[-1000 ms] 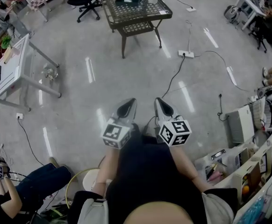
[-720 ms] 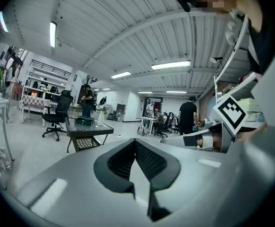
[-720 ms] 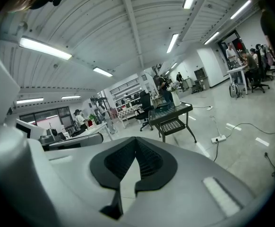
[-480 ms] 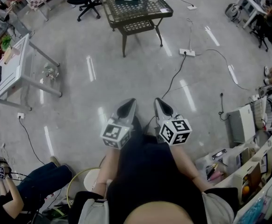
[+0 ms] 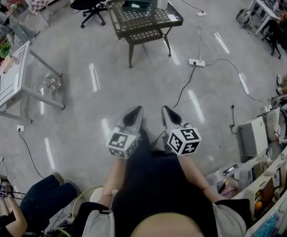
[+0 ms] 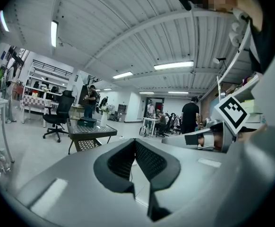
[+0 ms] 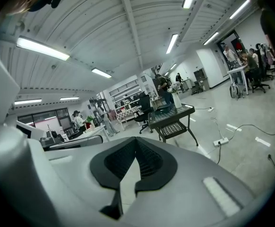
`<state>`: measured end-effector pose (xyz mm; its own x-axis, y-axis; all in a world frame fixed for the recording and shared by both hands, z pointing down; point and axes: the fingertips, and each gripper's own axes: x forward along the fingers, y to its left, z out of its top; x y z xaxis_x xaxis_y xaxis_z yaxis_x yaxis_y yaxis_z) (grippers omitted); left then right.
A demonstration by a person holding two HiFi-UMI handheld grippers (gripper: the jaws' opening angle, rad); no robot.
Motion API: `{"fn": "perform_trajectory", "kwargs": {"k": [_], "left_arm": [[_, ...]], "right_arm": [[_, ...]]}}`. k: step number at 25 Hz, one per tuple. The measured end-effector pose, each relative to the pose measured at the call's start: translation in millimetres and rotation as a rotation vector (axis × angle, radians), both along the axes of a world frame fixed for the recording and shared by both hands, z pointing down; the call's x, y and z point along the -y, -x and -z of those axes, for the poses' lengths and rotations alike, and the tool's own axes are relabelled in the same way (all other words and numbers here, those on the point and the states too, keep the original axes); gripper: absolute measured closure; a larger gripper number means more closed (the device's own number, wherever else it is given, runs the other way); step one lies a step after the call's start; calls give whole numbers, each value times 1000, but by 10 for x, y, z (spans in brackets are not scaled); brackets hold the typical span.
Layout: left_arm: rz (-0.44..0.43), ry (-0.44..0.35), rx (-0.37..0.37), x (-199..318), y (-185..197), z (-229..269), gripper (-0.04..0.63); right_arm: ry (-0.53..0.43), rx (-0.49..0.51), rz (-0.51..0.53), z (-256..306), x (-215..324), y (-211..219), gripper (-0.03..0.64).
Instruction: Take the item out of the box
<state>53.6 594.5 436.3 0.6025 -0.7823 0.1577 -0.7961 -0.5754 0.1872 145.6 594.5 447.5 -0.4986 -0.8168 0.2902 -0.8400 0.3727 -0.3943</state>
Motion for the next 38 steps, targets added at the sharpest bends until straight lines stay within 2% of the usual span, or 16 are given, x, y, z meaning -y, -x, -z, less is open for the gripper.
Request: {"fn": "perform_trajectory", "kwargs": {"k": [19,29,38], "left_arm": [[57,29,3,1045,232,15,589],[45,53,-3,1673,244,-82,589],[20,44,-2,2194,337,1,589]], "right_arm": [[19,-20,0,7,1002,171,617],[24,-52,-4,-31,1640,195,617],[12,-64,-25,26,2105,299,617]]}}
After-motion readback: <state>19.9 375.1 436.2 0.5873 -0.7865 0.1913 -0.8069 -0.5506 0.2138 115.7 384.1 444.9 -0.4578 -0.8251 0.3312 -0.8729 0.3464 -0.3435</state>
